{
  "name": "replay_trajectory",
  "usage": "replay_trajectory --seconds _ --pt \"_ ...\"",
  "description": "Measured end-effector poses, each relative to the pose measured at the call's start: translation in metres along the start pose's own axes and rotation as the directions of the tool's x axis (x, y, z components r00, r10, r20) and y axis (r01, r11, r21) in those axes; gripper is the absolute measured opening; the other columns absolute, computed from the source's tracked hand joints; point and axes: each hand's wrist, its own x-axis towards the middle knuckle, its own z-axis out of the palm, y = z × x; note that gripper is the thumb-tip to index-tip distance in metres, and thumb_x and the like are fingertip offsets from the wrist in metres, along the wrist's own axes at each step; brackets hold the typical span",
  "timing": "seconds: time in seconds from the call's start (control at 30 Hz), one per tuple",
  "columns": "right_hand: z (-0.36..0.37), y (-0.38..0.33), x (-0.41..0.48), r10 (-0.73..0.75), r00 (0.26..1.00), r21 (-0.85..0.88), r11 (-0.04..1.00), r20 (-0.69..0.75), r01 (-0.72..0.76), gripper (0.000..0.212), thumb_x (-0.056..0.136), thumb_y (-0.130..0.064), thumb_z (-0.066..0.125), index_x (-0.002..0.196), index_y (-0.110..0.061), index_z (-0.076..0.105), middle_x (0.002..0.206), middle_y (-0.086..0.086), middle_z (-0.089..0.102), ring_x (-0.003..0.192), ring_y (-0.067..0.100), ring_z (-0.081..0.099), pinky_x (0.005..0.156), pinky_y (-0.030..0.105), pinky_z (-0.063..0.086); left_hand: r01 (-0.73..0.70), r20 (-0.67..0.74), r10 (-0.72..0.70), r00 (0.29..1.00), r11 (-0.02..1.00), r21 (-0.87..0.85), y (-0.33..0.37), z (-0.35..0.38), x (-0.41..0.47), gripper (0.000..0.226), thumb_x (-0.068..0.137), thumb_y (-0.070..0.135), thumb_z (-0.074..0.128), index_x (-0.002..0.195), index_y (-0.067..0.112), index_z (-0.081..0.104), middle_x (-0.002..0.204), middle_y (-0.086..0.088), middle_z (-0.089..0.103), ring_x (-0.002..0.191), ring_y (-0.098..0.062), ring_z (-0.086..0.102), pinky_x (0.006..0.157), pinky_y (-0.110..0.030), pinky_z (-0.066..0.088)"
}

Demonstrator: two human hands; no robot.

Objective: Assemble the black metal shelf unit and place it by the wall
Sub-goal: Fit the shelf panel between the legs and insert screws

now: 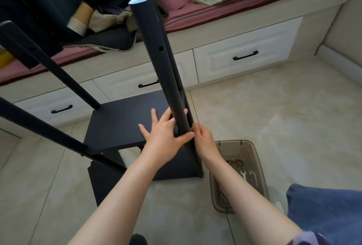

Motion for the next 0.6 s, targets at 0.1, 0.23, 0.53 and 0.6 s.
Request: replay_trajectory --seconds 0.1,0.23,0.53,0.6 --pt "0.008 -0.01 0.003 0.027 0.998 0.079 0.997 -0.052 -0.023 0.043 0.106 -0.027 0.033 0.093 0.008 0.054 0.078 0.022 0.061 0.065 0.032 0.065 0.063 0.047 0.058 0.008 0.006 -0.008 1.0 1.0 0.026 -0.001 -0.002 0.006 0.065 0.094 0.054 0.059 0.151 0.052 0.028 0.166 0.025 0.006 0.153 -0.029 -0.02 0.114 -0.07 -0.014" --pt "0.023 -0.024 0.009 -0.044 0.991 0.11 0.992 -0.129 0.059 0.033 0.107 -0.02 0.032 0.085 -0.003 0.051 0.068 0.012 0.053 0.045 0.008 0.056 0.042 0.023 0.047 0.03 -0.017 -0.03 0.999 0.999 -0.025 -0.007 -0.018 0.012 0.061 0.094 0.055 0.059 0.149 0.052 0.033 0.165 0.026 0.009 0.154 -0.031 -0.018 0.113 -0.071 -0.013" --pt "0.089 -0.06 0.02 -0.263 0.954 -0.202 0.952 -0.146 0.232 0.04 0.106 -0.041 0.026 0.077 -0.023 0.047 0.069 0.009 0.064 0.059 0.024 0.067 0.055 0.045 0.058 0.043 -0.127 -0.073 0.989 0.973 -0.226 -0.06 -0.082 -0.001 0.067 0.094 0.05 0.061 0.151 0.054 0.025 0.139 0.048 0.02 0.156 -0.022 0.004 0.122 -0.064 0.005" --pt "0.102 -0.066 0.017 -0.301 0.945 -0.241 0.934 -0.129 0.265 0.04 0.106 -0.041 0.027 0.074 -0.025 0.046 0.064 0.002 0.059 0.057 0.022 0.067 0.056 0.048 0.058 0.036 -0.119 -0.07 0.99 0.963 -0.266 -0.074 -0.095 -0.008 0.068 0.094 0.049 0.062 0.151 0.055 0.025 0.124 0.054 0.02 0.155 -0.017 0.014 0.124 -0.055 0.015"
